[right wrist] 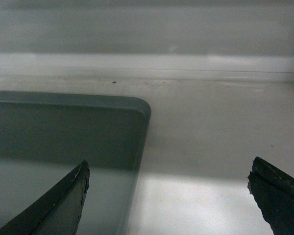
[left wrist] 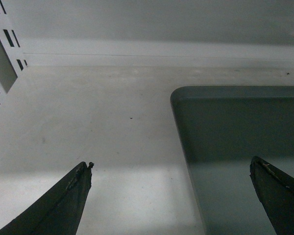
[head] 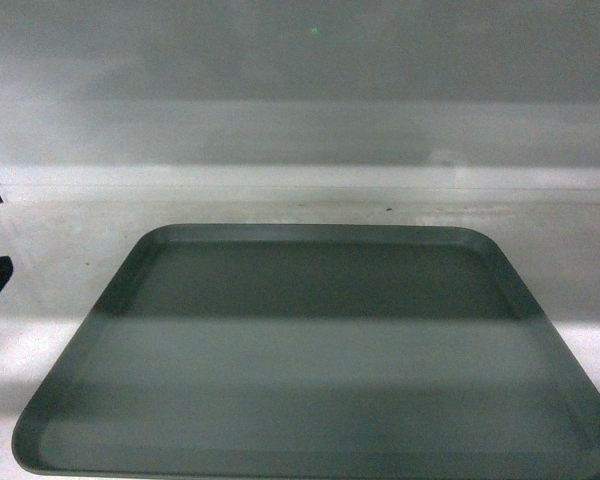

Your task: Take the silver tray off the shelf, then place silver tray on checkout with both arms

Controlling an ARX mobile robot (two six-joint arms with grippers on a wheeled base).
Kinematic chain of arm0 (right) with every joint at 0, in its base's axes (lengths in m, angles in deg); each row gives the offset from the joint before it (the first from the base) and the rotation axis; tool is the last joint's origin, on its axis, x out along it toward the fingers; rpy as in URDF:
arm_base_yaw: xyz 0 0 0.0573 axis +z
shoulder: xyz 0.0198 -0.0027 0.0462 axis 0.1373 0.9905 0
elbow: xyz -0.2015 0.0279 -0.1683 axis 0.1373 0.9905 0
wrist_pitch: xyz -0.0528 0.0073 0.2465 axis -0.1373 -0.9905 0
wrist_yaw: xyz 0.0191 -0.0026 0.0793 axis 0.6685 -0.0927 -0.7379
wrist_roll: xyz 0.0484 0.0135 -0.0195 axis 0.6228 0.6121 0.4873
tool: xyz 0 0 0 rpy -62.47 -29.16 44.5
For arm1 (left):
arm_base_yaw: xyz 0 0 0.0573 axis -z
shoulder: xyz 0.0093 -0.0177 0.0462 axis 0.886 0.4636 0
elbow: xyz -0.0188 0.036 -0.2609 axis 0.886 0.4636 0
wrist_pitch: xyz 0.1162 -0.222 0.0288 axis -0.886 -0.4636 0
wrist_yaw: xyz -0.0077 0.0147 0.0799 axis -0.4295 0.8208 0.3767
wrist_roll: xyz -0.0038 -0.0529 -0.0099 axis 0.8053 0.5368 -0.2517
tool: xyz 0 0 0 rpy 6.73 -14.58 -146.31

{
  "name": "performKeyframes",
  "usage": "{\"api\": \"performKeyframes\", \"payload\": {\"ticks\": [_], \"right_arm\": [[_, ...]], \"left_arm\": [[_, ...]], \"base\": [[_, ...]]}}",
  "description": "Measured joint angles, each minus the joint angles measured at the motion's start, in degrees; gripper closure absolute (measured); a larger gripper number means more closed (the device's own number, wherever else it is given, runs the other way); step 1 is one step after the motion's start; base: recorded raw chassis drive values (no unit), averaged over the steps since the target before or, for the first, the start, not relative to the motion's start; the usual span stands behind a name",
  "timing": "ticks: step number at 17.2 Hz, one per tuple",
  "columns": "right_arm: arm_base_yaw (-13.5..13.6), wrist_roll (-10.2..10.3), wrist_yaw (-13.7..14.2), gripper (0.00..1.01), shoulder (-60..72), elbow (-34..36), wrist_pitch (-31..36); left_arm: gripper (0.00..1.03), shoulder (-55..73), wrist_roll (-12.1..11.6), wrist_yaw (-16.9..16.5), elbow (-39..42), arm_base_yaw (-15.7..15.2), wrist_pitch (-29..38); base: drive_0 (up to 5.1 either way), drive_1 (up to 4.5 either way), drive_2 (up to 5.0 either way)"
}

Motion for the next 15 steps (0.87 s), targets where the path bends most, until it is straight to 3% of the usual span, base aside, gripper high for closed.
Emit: {"api": "performKeyframes", "payload": {"ticks": [2, 3, 4, 15], "right_arm": [[1.33, -0.61, 0.31, 0.03, 9.81, -3.65, 4.50], [2.29, -0.66, 1.03, 0.03, 18.01, -8.72, 5.86], [2.82, -0.87, 1.31, 0.03, 19.82, -9.79, 6.51], [3.89, -0.55, 2.27, 0.03, 30.27, -18.56, 3.30]], "left_arm": [[0.05, 9.46, 0.02, -0.28, -3.19, 0.44, 5.07], [0.05, 20.81, 0.02, 1.03, -9.18, 3.13, 9.51], [0.05, 23.30, -0.07, 1.29, -9.86, 3.80, 9.92], [0.05, 34.38, -3.26, 2.49, -13.38, 4.39, 12.59]], "base": [[0.0, 0.00, 0.0], [0.0, 0.00, 0.0], [0.0, 0.00, 0.0], [0.0, 0.00, 0.0]]}}
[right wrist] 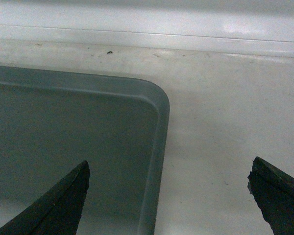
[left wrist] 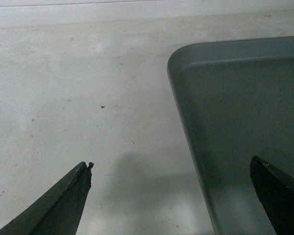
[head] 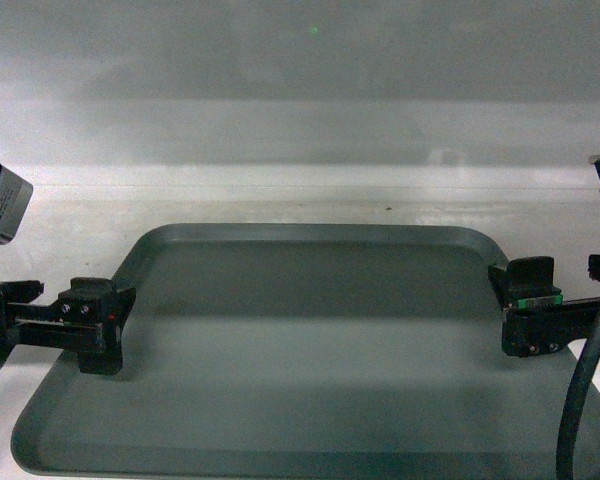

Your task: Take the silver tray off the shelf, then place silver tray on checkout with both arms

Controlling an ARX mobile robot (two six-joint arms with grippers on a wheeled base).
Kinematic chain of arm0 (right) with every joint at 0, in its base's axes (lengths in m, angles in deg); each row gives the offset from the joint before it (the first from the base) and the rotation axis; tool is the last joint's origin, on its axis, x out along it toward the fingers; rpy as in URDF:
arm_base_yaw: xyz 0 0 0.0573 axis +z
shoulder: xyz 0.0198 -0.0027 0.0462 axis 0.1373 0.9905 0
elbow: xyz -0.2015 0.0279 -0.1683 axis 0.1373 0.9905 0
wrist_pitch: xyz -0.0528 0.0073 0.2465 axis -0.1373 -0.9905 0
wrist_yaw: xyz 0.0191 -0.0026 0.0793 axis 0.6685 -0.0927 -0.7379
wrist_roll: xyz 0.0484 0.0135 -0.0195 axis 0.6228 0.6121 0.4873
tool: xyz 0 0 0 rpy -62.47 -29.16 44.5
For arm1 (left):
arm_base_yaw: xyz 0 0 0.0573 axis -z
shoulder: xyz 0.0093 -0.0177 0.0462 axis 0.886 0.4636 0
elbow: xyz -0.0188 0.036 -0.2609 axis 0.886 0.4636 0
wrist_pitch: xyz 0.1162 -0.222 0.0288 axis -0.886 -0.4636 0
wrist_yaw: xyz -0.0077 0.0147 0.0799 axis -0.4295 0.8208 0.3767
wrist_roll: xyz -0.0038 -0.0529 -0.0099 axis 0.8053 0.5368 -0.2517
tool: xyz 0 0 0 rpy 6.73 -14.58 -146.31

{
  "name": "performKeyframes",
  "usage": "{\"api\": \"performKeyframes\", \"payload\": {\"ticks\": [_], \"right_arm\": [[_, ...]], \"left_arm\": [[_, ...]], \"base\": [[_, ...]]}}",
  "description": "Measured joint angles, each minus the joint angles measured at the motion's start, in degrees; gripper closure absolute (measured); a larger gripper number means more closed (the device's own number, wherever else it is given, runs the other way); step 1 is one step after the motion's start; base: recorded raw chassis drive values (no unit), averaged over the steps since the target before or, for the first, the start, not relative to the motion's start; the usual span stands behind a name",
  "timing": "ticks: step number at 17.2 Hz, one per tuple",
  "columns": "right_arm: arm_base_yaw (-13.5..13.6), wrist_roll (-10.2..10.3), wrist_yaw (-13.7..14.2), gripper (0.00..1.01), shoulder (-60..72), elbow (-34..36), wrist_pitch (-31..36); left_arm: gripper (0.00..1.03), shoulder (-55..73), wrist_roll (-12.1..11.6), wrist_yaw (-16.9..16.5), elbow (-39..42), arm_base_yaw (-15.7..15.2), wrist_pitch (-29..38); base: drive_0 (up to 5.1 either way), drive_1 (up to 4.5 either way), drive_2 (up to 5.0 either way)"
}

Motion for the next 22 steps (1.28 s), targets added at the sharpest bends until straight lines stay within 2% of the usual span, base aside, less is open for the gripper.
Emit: {"api": "performKeyframes", "payload": {"ticks": [5, 11, 16, 18, 22], "right_arm": [[0.07, 2.08, 0.70, 0.03, 0.81, -3.98, -5.66], [0.37, 2.60, 2.05, 0.03, 2.86, -5.29, -8.57], [1.14, 3.98, 3.61, 0.03, 4.26, -5.68, -9.84], [1.14, 5.16, 3.56, 0.03, 4.50, -5.68, -9.84], [1.14, 6.10, 3.74, 0.04, 5.25, -5.73, -8.96]], "left_arm": [[0.05, 1.90, -0.83, 0.42, -1.14, 0.44, 0.09], [0.05, 3.08, -0.11, 0.17, -1.36, 1.05, -0.33], [0.05, 3.43, 0.92, 0.17, -1.77, 1.46, -1.18], [0.05, 3.69, 1.14, 0.17, -1.79, 1.51, -0.98], [0.05, 4.17, 1.42, 0.42, -1.79, 1.66, -0.33]], "base": [[0.0, 0.00, 0.0], [0.0, 0.00, 0.0], [0.0, 0.00, 0.0], [0.0, 0.00, 0.0], [0.0, 0.00, 0.0]]}}
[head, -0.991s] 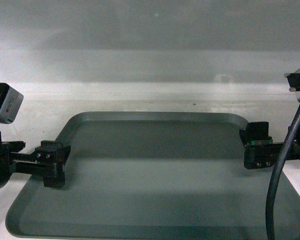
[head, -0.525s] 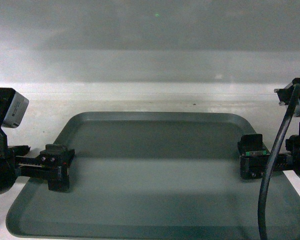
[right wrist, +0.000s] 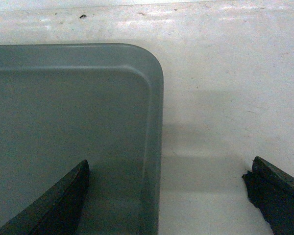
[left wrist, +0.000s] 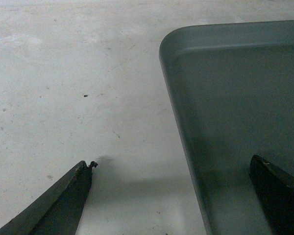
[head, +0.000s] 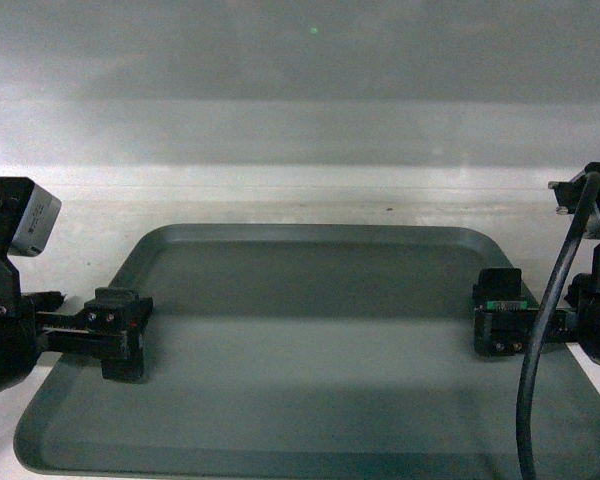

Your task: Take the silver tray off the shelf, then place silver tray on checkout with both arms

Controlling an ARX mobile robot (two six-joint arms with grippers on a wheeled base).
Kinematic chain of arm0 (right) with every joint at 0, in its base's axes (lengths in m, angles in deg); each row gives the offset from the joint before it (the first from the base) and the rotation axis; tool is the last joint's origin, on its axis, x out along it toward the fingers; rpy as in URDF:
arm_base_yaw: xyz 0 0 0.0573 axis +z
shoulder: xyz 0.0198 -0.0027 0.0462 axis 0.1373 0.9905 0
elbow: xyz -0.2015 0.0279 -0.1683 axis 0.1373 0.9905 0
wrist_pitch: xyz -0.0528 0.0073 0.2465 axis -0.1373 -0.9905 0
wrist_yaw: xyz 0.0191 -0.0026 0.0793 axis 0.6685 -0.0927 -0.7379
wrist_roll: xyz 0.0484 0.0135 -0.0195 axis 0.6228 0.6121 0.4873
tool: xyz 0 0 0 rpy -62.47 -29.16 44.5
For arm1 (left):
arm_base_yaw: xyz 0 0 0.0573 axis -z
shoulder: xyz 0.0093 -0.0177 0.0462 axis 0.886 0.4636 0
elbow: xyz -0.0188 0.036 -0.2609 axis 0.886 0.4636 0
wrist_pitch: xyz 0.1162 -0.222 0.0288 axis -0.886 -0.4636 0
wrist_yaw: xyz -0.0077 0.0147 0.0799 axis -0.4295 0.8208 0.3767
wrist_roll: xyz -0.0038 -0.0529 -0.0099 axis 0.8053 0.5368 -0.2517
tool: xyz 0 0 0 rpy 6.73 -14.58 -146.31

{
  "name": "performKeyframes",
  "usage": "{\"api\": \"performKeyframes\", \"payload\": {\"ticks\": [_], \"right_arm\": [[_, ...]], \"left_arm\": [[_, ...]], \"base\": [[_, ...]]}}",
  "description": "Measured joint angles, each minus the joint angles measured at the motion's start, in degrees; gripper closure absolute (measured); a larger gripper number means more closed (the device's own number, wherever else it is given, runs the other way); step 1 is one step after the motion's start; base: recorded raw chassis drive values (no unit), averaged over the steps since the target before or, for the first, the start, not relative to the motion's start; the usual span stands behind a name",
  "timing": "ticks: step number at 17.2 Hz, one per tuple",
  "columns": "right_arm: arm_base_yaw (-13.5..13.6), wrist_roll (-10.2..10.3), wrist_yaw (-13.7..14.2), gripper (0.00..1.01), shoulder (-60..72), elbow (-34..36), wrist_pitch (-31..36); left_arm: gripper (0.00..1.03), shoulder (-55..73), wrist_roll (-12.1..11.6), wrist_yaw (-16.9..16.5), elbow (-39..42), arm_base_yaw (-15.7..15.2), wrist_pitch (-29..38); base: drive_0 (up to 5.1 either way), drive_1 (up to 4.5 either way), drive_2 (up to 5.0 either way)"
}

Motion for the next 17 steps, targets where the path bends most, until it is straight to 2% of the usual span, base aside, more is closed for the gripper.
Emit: {"api": "performKeyframes", "payload": {"ticks": [2, 4, 6, 9, 10, 12, 17], "right_arm": [[0.04, 0.00, 0.20, 0.18, 0.00, 0.00, 0.02], [0.42, 0.42, 0.13, 0.39, 0.07, 0.00, 0.04], [0.44, 0.42, 0.00, 0.56, 0.11, 0.00, 0.15], [0.44, 0.39, -0.15, 0.88, 0.15, 0.00, 0.48], [0.72, 1.64, 0.07, 0.97, 0.15, 0.02, 0.72], [0.72, 3.96, 0.13, 0.98, 0.15, 0.07, 1.05], [0.81, 4.04, 0.24, 0.98, -0.02, 0.11, 0.83]], "left_arm": [[0.14, 0.31, 0.02, 0.02, 0.00, 0.24, 0.74], [0.37, 0.52, 0.17, -0.04, 0.00, 0.92, 1.42], [0.54, 0.52, -0.07, -0.24, 0.00, 1.14, 1.66], [0.84, 0.70, -0.09, 0.20, 0.00, 1.36, 2.10], [0.95, 0.81, 1.14, 0.35, 0.00, 1.38, 2.47], [0.99, 0.90, 4.76, 0.42, 0.00, 1.44, 2.75], [0.99, 0.79, 5.62, 0.20, 0.00, 1.44, 2.64]], "base": [[0.0, 0.00, 0.0], [0.0, 0.00, 0.0], [0.0, 0.00, 0.0], [0.0, 0.00, 0.0], [0.0, 0.00, 0.0], [0.0, 0.00, 0.0], [0.0, 0.00, 0.0]]}}
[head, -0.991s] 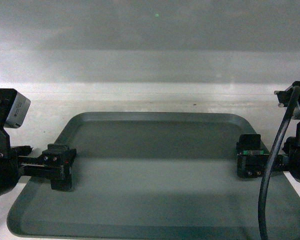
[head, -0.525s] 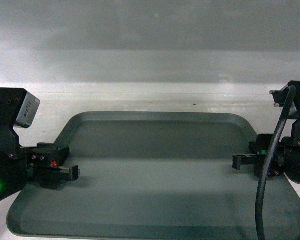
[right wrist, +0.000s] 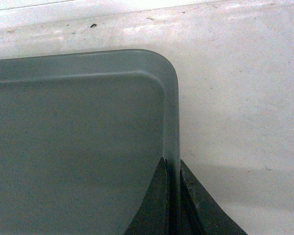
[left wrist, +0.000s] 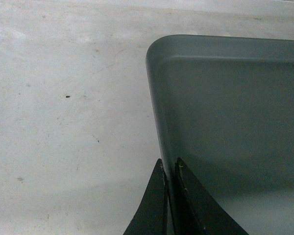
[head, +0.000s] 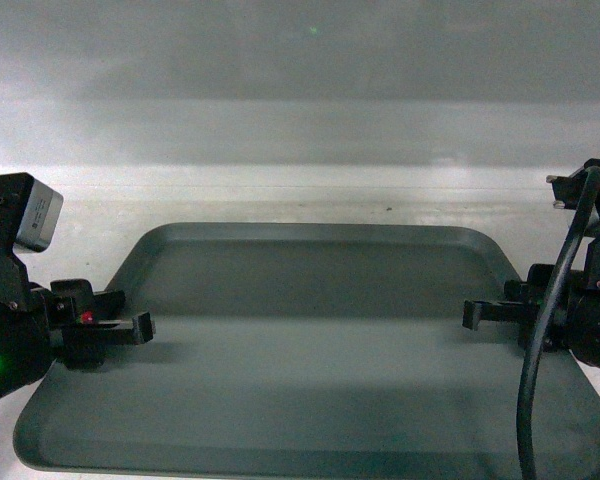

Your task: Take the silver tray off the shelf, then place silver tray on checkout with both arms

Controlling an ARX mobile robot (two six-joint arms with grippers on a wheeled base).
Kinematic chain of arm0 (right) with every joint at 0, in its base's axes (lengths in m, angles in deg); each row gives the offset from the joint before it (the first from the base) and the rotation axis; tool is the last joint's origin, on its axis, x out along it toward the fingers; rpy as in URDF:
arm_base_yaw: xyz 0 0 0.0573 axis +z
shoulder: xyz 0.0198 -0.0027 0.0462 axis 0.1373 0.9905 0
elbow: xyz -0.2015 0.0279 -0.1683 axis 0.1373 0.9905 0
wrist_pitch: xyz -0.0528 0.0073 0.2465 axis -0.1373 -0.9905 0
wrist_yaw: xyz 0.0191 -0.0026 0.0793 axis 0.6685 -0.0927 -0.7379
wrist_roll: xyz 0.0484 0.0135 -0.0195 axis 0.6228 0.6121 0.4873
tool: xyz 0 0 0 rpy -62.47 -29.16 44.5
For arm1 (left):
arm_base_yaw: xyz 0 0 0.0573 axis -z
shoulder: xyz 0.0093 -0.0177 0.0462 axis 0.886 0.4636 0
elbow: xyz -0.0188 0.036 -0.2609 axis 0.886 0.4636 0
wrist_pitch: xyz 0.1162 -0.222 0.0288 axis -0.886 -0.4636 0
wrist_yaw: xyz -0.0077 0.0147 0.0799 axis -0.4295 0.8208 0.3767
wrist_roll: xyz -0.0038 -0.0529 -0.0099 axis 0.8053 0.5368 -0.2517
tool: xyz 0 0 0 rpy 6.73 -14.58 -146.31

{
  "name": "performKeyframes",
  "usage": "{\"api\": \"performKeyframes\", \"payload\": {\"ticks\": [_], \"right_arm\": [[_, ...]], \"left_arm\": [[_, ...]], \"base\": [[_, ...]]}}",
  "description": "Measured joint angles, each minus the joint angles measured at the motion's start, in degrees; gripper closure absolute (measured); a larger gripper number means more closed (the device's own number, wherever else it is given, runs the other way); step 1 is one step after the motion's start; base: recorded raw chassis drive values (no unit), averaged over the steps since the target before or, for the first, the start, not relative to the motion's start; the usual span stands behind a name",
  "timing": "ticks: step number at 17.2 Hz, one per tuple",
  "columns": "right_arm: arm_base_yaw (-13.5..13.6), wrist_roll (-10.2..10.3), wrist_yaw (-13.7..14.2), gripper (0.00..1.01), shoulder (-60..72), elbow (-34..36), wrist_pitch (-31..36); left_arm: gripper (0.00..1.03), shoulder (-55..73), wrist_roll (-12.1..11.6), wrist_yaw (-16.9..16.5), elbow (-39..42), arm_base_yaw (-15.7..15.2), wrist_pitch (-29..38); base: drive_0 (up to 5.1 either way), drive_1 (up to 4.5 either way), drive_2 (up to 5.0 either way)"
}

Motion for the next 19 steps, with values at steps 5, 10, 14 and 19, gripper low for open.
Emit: {"api": "performKeyframes", "payload": {"ticks": [5, 10, 14, 19], "right_arm": [[0.31, -1.20, 0.85, 0.98, -3.48, 0.26, -4.63], [0.37, -3.08, 1.46, 0.98, -13.25, 1.40, -11.13], [1.49, -3.50, 2.10, 0.98, -19.56, 1.68, -14.67], [1.42, -3.45, 2.08, 0.98, -19.76, 1.68, -16.28]], "left_arm": [[1.00, -5.27, -0.31, 0.13, 0.81, 0.24, -5.44], [1.00, -12.70, -0.85, 1.03, 0.81, 0.63, -13.77], [1.00, -19.61, -1.03, 1.51, 1.18, 1.31, -18.01], [1.00, -20.39, -1.79, 1.75, 1.46, 1.31, -18.56]], "base": [[0.0, 0.00, 0.0], [0.0, 0.00, 0.0], [0.0, 0.00, 0.0], [0.0, 0.00, 0.0]]}}
